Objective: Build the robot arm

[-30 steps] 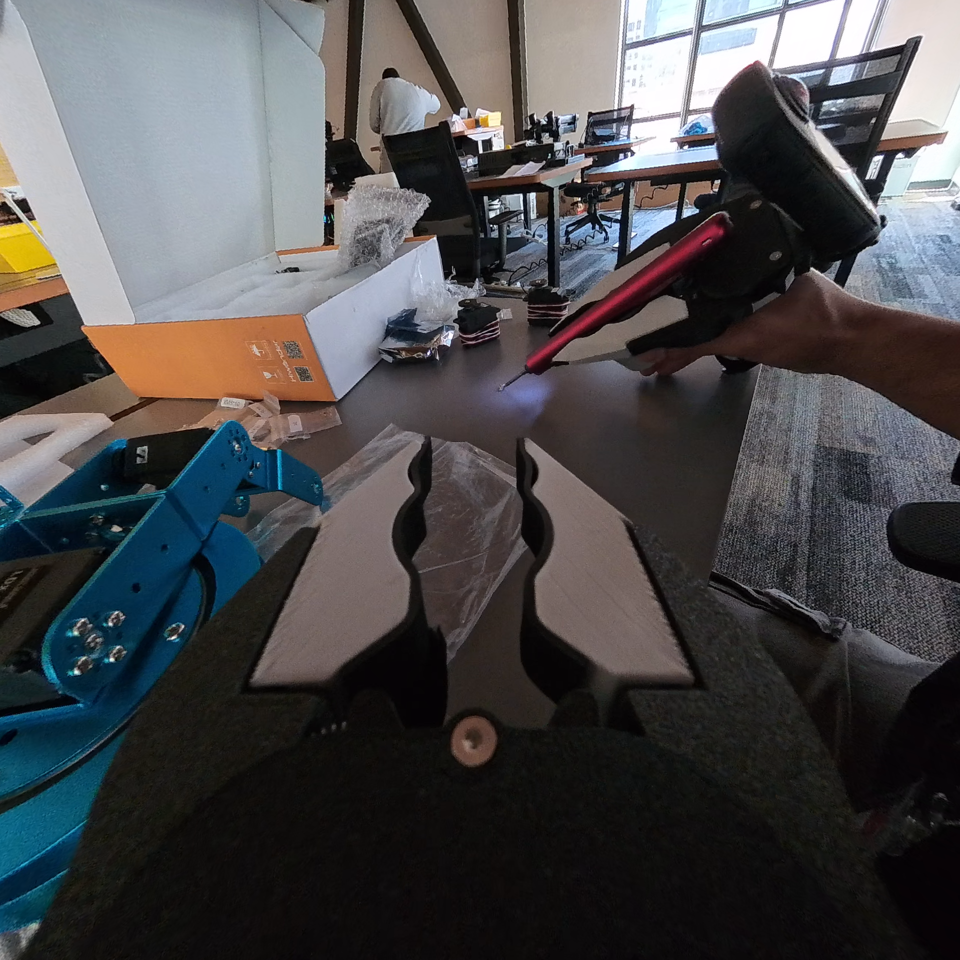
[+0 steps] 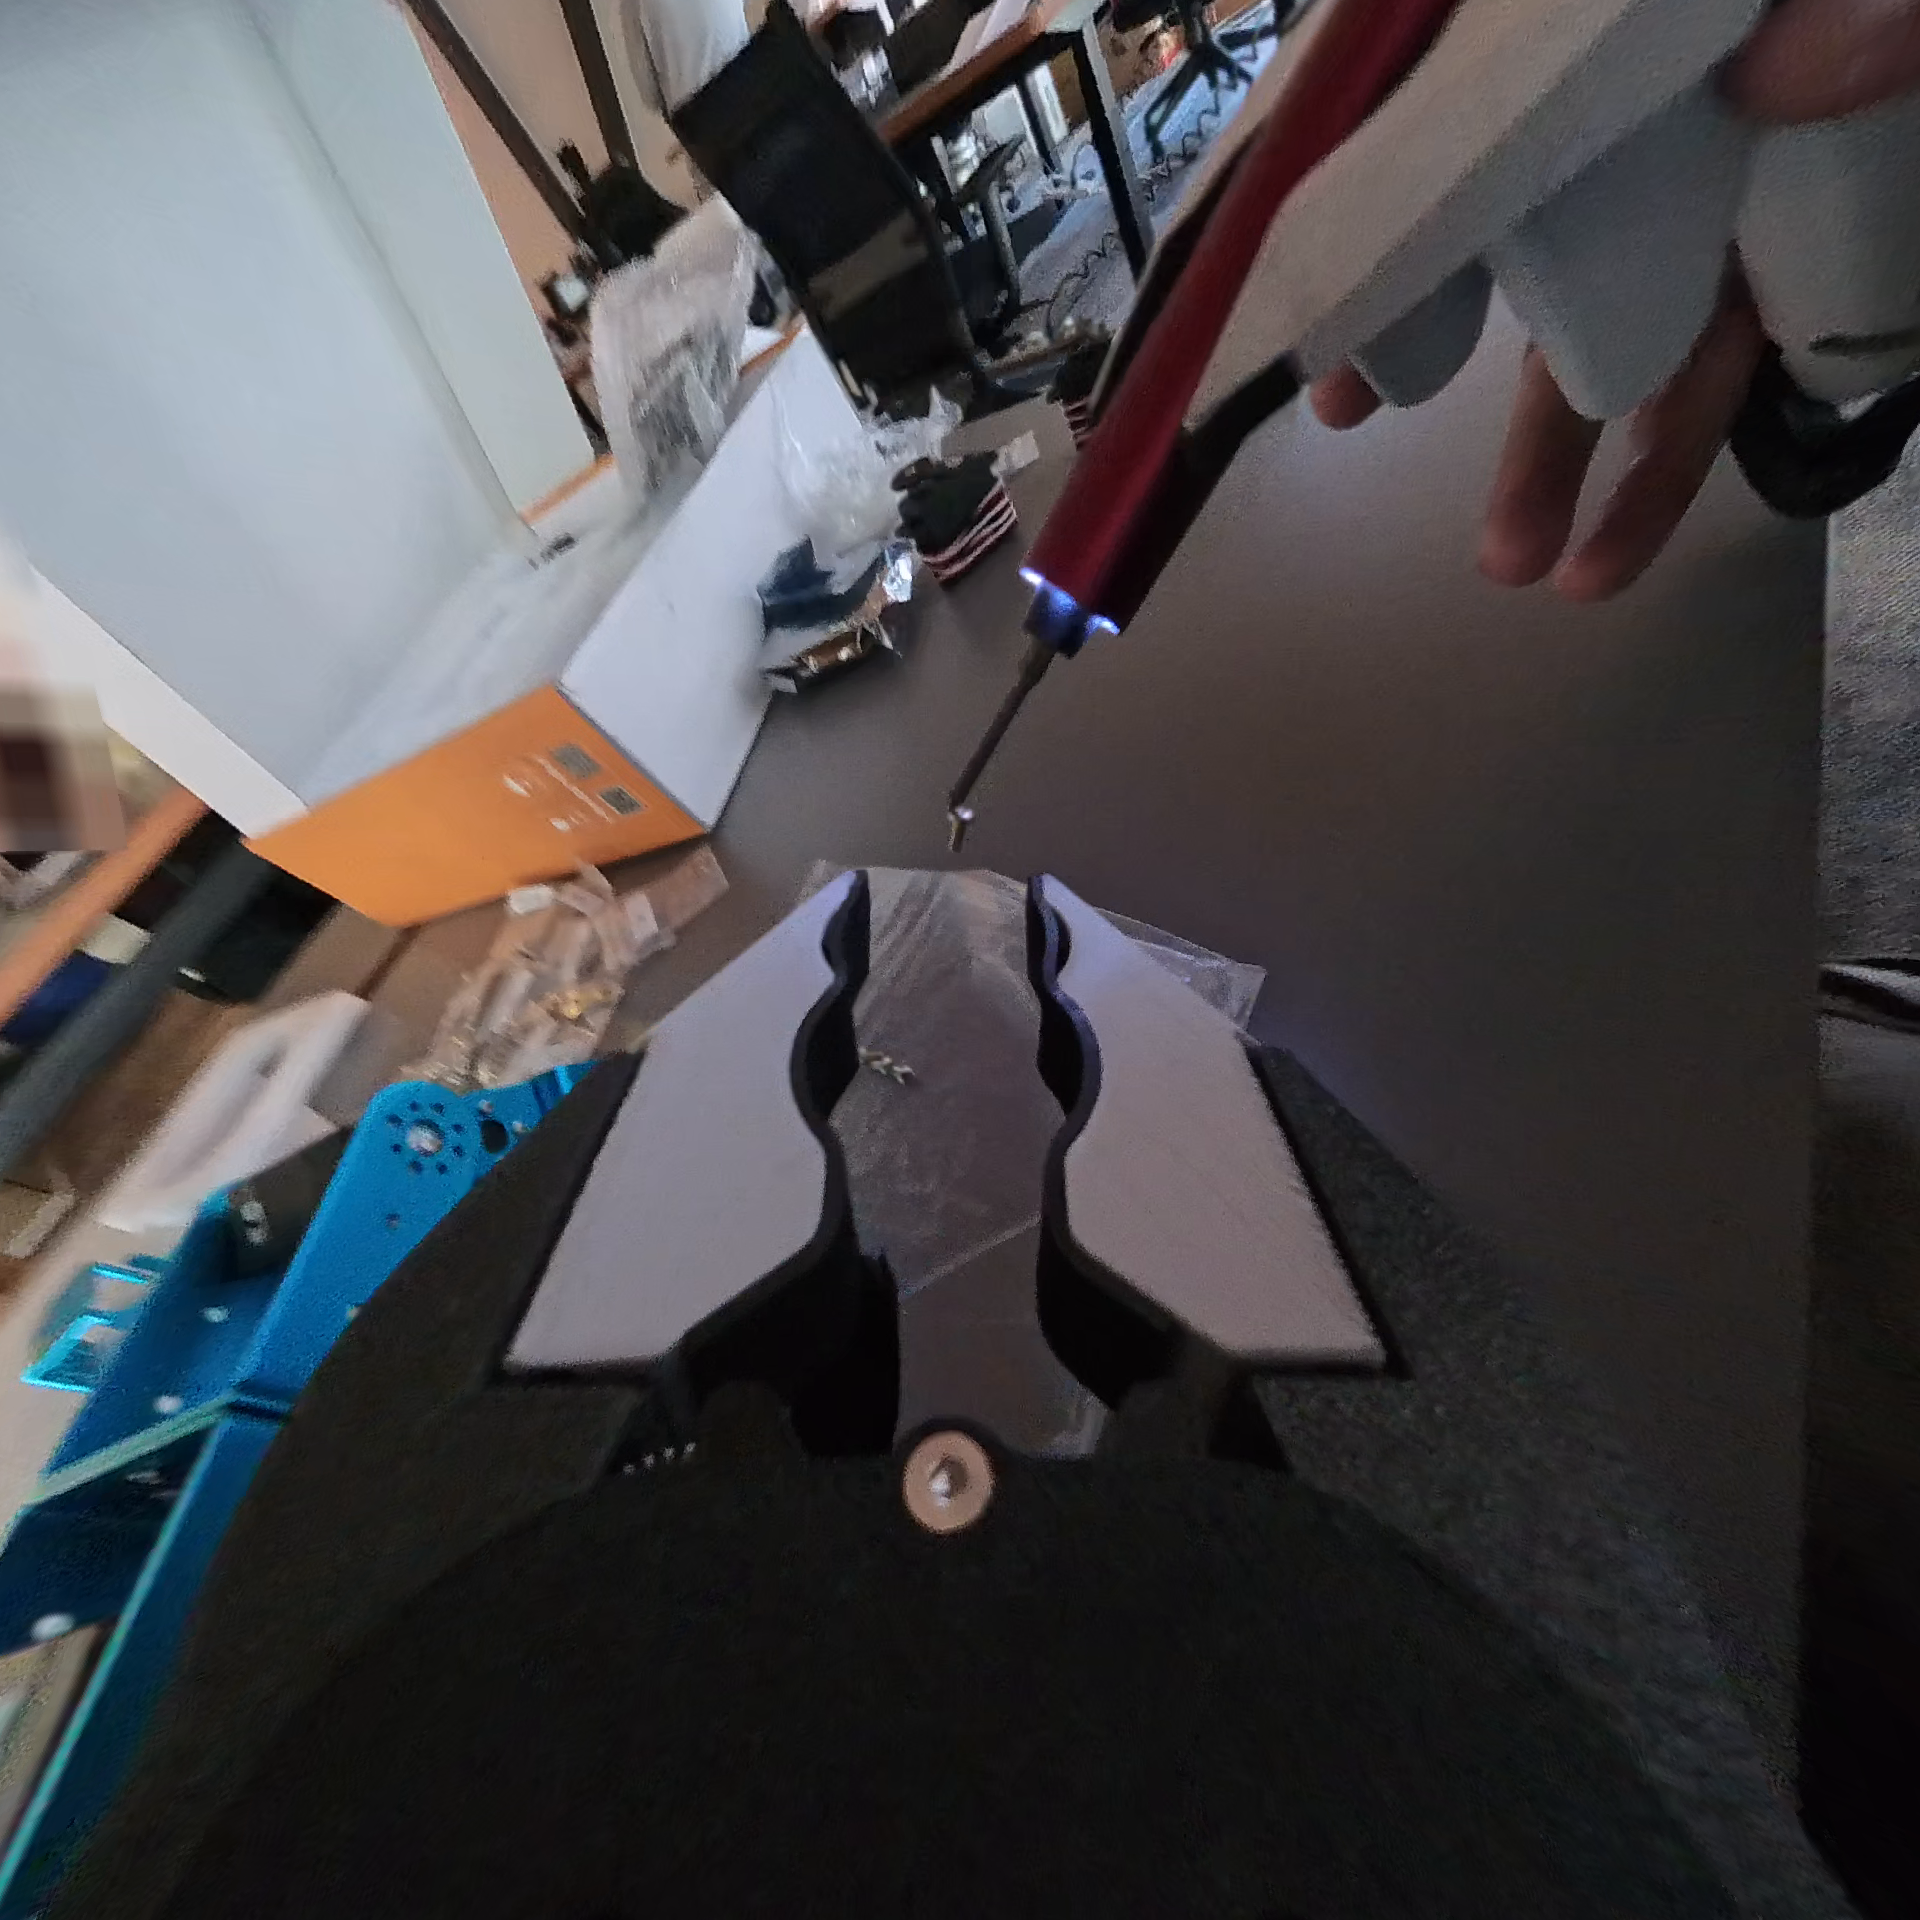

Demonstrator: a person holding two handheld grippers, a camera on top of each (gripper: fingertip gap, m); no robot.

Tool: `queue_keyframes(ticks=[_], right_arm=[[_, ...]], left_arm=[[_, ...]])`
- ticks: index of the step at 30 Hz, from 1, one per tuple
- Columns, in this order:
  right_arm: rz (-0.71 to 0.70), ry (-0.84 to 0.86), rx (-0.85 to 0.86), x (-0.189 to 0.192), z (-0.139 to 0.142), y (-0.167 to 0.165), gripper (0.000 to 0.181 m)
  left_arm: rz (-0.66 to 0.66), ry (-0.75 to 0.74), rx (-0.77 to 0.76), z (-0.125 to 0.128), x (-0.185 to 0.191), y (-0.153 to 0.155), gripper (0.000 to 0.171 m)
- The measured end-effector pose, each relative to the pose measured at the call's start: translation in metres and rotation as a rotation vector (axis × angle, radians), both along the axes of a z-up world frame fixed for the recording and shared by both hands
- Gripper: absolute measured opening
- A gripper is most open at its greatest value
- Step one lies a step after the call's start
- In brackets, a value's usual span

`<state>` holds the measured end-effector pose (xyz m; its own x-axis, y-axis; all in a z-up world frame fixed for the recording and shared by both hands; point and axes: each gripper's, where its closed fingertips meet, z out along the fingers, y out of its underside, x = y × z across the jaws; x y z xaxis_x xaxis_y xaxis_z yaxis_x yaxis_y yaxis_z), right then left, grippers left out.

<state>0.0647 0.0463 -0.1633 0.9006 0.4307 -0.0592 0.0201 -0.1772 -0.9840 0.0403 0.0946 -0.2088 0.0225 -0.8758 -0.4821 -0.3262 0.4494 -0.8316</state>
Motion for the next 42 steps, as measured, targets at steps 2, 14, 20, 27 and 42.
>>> queue_keyframes(ticks=[2, 14, 20, 27, 42], right_arm=[[0.014, 0.007, -0.002, -0.002, 0.0, 0.0, 0.021], [0.048, 0.034, -0.007, -0.008, -0.002, -0.003, 0.021], [0.045, 0.006, -0.019, -0.008, -0.006, -0.004, 0.021], [0.048, 0.008, -0.017, -0.009, -0.006, -0.003, 0.021], [0.058, 0.008, -0.022, -0.011, -0.006, -0.002, 0.022]], left_arm=[[0.007, -0.012, 0.064, 0.002, 0.0, -0.001, 0.026], [-0.012, 0.001, 0.11, 0.0, 0.002, -0.007, 0.001], [-0.008, 0.019, 0.144, -0.003, -0.001, -0.004, 0.001], [-0.037, 0.005, 0.151, -0.001, -0.004, -0.01, 0.001], [-0.031, 0.015, 0.167, -0.004, -0.005, -0.007, 0.001]])
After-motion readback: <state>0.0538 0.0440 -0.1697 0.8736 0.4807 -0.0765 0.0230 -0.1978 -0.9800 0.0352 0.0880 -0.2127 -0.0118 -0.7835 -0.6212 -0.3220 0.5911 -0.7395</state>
